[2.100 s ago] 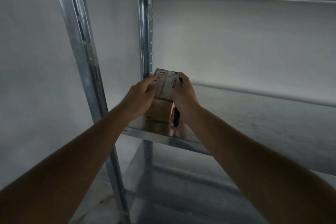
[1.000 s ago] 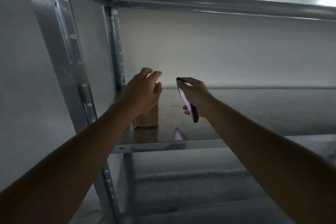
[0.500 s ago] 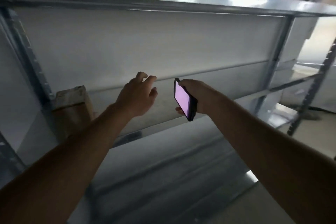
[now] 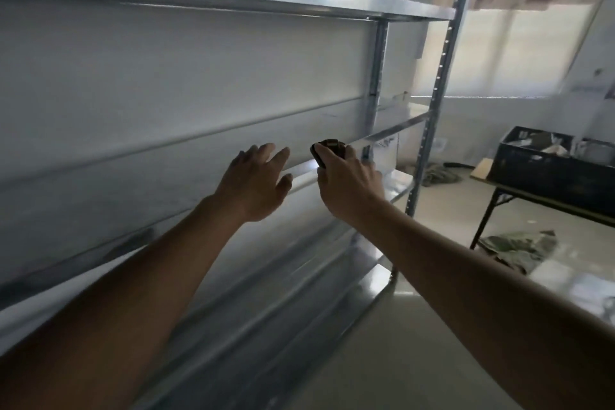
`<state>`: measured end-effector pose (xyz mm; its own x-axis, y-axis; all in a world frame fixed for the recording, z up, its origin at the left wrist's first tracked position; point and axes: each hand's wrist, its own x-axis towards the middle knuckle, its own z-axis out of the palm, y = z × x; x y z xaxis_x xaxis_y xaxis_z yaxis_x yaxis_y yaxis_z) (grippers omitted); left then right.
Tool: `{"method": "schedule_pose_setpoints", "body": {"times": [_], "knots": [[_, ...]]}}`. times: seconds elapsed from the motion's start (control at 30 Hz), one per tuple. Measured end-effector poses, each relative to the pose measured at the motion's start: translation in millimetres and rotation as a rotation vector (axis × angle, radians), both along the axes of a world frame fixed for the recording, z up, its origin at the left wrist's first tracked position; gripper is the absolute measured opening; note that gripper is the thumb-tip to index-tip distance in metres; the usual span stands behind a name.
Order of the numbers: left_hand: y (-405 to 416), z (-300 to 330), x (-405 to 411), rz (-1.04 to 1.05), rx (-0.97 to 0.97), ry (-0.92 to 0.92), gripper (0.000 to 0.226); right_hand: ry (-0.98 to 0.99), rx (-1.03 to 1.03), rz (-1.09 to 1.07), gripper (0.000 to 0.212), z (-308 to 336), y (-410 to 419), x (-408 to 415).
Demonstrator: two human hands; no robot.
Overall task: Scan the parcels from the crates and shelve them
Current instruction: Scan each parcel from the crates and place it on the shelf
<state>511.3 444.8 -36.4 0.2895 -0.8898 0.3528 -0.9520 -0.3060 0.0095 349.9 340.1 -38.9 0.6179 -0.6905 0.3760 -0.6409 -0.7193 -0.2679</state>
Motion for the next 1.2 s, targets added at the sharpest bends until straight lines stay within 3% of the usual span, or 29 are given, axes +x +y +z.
{"method": "schedule_pose_setpoints", "body": {"times": [0.43, 0.8, 1.2], "knots": [[-245, -23, -160, -0.31, 0.068, 0.018, 0.055, 0.091, -0.008, -0.38, 0.052, -40, -195, -188], [-504, -47, -236, -0.602, 0.08, 0.076, 0.056, 0.138, 0.032, -0.685, 0.053, -56, -391, -275], [-749, -76, -324, -0.752, 0.136, 0.044, 0.057, 0.118, 0.101, -0.803, 0.054, -96, -602, -365]]}}
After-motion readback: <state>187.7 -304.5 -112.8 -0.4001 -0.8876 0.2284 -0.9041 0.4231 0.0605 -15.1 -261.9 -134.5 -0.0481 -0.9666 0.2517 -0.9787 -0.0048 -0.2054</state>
